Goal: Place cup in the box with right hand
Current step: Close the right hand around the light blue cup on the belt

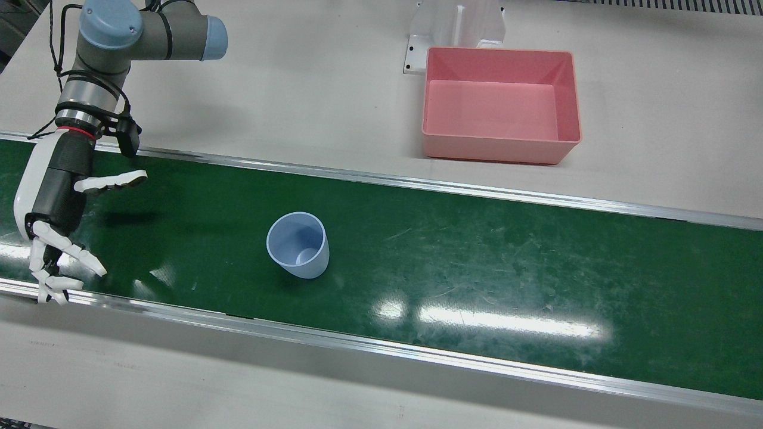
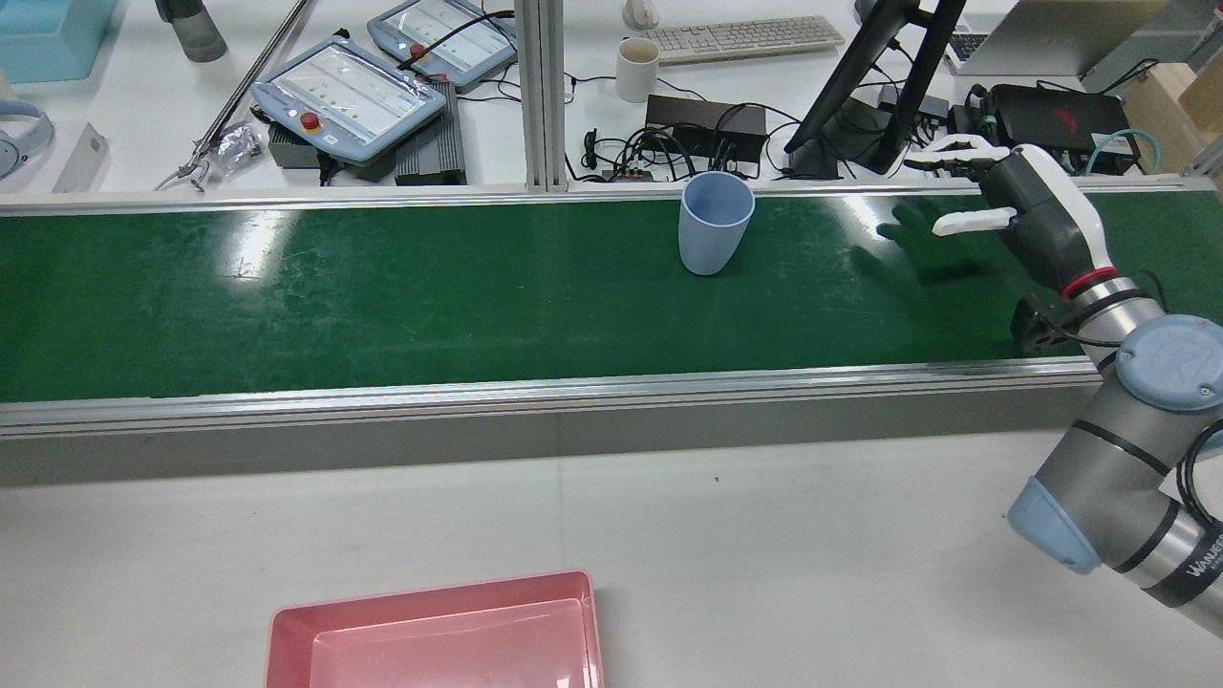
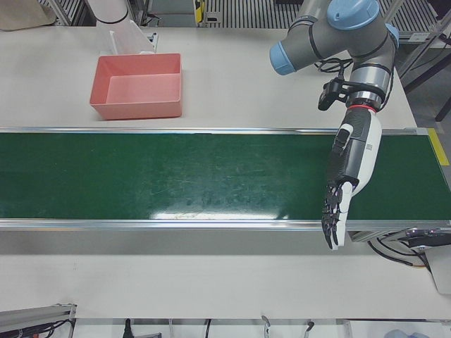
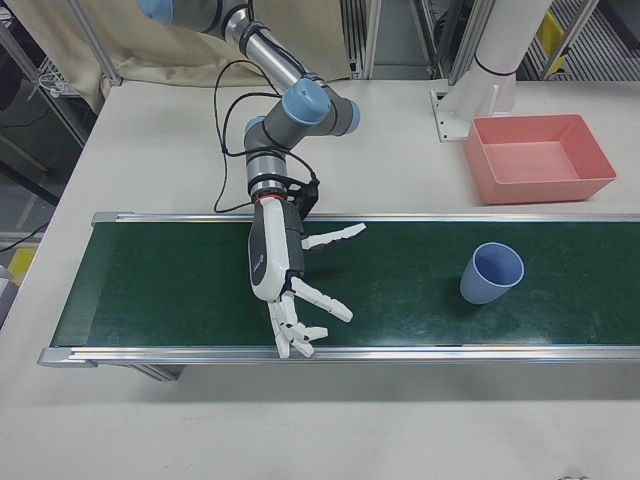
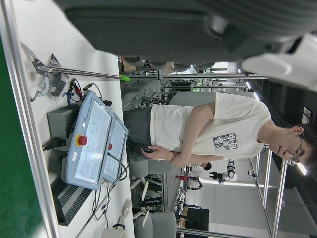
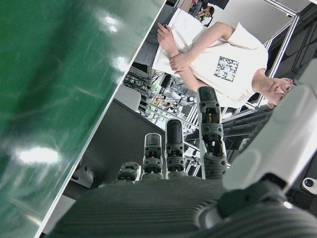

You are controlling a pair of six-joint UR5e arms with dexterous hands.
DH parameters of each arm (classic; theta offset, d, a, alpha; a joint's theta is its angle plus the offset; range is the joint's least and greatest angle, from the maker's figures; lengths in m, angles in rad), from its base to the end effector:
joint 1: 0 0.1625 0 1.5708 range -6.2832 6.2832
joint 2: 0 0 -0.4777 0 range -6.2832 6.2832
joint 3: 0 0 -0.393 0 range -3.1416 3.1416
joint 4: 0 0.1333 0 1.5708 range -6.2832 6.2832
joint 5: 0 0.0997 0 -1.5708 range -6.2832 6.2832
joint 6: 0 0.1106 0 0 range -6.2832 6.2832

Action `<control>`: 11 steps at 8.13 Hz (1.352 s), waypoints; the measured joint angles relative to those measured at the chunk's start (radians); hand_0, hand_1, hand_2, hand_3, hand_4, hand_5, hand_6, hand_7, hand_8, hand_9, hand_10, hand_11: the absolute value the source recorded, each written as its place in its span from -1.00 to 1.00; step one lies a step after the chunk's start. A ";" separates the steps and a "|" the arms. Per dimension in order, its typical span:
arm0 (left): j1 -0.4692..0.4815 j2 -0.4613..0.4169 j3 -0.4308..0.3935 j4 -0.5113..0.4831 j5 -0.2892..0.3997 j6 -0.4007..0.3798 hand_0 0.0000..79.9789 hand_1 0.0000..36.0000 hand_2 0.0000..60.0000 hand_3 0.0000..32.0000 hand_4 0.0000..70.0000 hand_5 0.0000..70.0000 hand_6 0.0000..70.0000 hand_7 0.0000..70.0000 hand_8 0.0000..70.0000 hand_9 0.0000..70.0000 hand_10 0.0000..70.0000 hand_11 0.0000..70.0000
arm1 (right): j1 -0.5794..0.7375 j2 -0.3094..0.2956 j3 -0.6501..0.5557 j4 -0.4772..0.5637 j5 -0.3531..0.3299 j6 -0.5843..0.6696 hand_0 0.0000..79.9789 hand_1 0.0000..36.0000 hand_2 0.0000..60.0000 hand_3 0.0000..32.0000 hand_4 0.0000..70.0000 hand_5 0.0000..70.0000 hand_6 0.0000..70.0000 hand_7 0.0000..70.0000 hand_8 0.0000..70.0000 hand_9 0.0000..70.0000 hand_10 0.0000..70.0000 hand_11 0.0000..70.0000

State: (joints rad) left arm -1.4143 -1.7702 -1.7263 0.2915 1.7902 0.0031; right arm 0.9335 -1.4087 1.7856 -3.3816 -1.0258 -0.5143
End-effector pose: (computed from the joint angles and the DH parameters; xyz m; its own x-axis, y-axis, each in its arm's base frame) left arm -0.0179 -0.5872 0.5868 -0.9303 -0.3665 -0.0169 -0.0070 0.0637 -0.9979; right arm -0.1739 -0.5553 0.5752 -0.9044 0.0297 0.4257 -0.4177 0.1428 -0.8973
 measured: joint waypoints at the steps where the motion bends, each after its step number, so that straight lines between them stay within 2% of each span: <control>1: 0.000 0.000 0.000 0.000 0.000 0.000 -1.00 -1.00 -1.00 -1.00 -1.00 -1.00 -1.00 -1.00 -1.00 -1.00 -1.00 -1.00 | -0.004 -0.001 0.000 -0.001 -0.001 -0.002 0.07 -0.99 -1.00 -1.00 0.01 -0.94 -0.73 0.32 -0.69 -0.41 -0.89 -0.84; 11: 0.000 0.000 0.001 0.000 0.000 0.000 -1.00 -1.00 -1.00 -1.00 -1.00 -1.00 -1.00 -1.00 -1.00 -1.00 -1.00 -1.00 | -0.025 0.002 -0.026 -0.002 0.000 -0.015 0.08 -0.97 -0.98 -1.00 0.18 -0.95 -0.72 0.37 -0.69 -0.39 -0.90 -0.85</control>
State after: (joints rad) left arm -1.4144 -1.7705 -1.7258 0.2915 1.7902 0.0031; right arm 0.9082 -1.4067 1.7595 -3.3839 -1.0262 -0.5292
